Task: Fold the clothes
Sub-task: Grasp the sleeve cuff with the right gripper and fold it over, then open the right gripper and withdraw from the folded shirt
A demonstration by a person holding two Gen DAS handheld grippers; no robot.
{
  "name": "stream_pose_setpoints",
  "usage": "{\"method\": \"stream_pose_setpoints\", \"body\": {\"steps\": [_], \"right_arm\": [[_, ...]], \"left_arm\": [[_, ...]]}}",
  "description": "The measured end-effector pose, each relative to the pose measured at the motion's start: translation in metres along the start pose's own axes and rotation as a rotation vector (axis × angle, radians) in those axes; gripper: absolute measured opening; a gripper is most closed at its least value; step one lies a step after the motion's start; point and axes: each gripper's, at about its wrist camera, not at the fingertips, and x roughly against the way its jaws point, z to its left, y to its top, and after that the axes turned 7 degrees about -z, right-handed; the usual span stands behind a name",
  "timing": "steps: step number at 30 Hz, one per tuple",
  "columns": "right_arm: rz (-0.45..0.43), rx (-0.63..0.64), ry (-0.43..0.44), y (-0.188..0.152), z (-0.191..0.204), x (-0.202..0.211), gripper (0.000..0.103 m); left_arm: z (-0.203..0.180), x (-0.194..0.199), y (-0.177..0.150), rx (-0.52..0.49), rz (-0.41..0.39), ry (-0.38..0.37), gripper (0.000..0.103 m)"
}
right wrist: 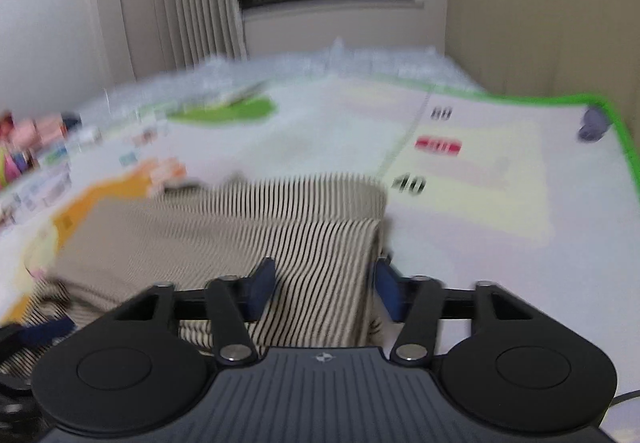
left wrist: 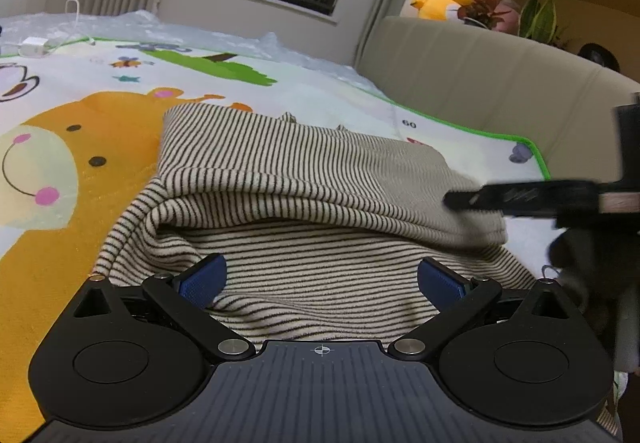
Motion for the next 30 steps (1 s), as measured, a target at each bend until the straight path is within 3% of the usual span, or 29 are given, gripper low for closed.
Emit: {"method": "stream_pose_setpoints", "body": {"steps": [1,4,7,10,13,17,19,22,23,27,30], "right_arm": [[-0.004,0.033,-0.016,0.001,0.007,-0.002,0.022],[-0.102,0.098,0.024,0.022,0.022,0.013,0.005],[-0.23,0.12,0.062,0.058,0.029,0.034,0.005],[-0.293,0.122,0.063,0.082,0.026,0.038,0.004],[-0.242,0.079,0.034,0.074,0.012,0.017,0.004],[-0.088,0.04,-0.012,0.024,-0.011,-0.018,0.004],[-0.041,0.027,-0.018,0.005,-0.019,-0.028,0.006],[-0.05,0.017,-0.014,-0.001,-0.025,-0.026,0.007],[-0.06,0.026,-0.018,0.002,-0.024,-0.023,0.008],[-0.162,0.076,-0.021,0.018,-0.013,0.005,0.04],[-0.222,0.067,0.04,0.03,-0.004,0.021,0.043]], "left_arm": [[0.001,0.0,0.0,0.004,-0.002,-0.003,0.103],[0.002,0.001,0.0,0.01,-0.006,-0.008,0.103],[0.003,0.001,0.0,0.014,-0.009,-0.012,0.103],[0.004,0.001,0.0,0.02,-0.011,-0.017,0.103],[0.007,0.002,0.003,0.042,-0.006,-0.028,0.103],[0.004,0.01,0.025,0.06,0.019,-0.099,0.103],[-0.003,0.019,0.045,0.025,-0.053,-0.14,0.103],[-0.01,0.007,0.063,-0.073,-0.101,-0.081,0.103],[-0.01,-0.001,0.066,-0.098,-0.097,-0.055,0.103],[0.014,-0.05,0.044,-0.053,0.065,0.02,0.103],[0.013,-0.051,0.038,-0.071,0.043,0.035,0.103]]}}
